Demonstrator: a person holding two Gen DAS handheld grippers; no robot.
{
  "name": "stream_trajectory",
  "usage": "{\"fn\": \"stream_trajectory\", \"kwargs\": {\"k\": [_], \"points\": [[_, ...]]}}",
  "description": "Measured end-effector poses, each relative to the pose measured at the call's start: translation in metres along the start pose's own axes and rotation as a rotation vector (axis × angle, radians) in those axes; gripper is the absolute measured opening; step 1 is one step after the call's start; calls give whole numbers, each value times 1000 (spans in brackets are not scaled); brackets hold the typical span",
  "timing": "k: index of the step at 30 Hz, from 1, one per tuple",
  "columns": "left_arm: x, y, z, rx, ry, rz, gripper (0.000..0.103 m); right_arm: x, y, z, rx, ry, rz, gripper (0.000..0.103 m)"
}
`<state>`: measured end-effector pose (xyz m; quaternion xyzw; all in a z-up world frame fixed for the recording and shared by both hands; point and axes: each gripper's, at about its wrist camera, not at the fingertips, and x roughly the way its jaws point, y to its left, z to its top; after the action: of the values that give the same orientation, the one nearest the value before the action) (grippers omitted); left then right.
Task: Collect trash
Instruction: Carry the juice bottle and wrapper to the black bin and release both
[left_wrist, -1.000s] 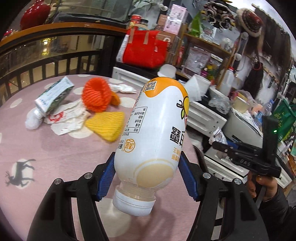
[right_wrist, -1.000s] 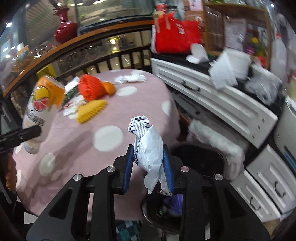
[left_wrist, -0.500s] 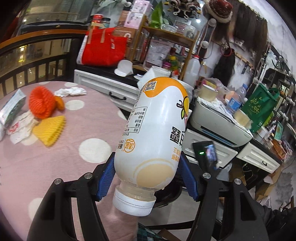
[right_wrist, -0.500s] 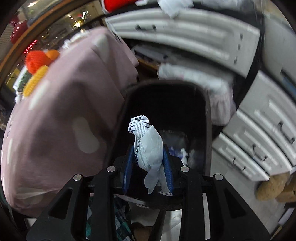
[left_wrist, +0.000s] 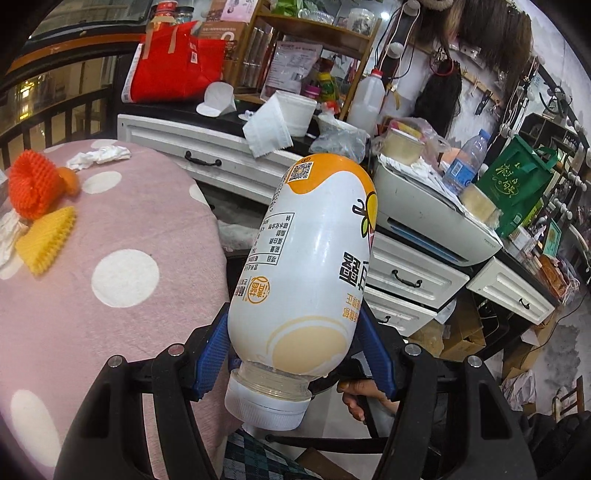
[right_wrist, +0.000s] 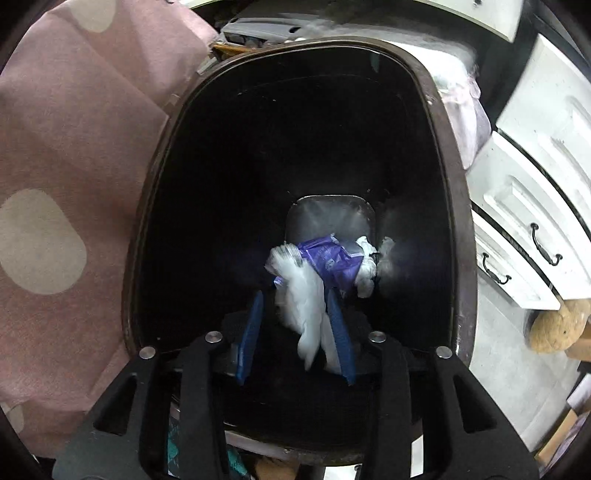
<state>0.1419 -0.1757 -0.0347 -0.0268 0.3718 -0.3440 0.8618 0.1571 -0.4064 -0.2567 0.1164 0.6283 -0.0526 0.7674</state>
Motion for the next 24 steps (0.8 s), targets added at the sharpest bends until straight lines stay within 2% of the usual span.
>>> {"fn": "stream_trajectory", "kwargs": {"k": [2,3,8,12,18,24], "points": [[5,-4,-1,12,10,3,64,-17,-1,-2,-2,-42,16,60],[8,-5,-1,14,15,1,64,-30,-1,-2,-11,-78,5,62],[27,-13,-3,19,46,-7,64,-82,-19,-6,17,-210,-39,65],[52,-23,-9,35,95,2,64,-124,-49,-17,117,-313,-82,66],[98,-34,-25,36,187,37,64,-167,-77,-34,210,-414,-118,66],[145,-37,-43,43,271,101,64,-186,-84,-48,206,-482,-145,66]]}}
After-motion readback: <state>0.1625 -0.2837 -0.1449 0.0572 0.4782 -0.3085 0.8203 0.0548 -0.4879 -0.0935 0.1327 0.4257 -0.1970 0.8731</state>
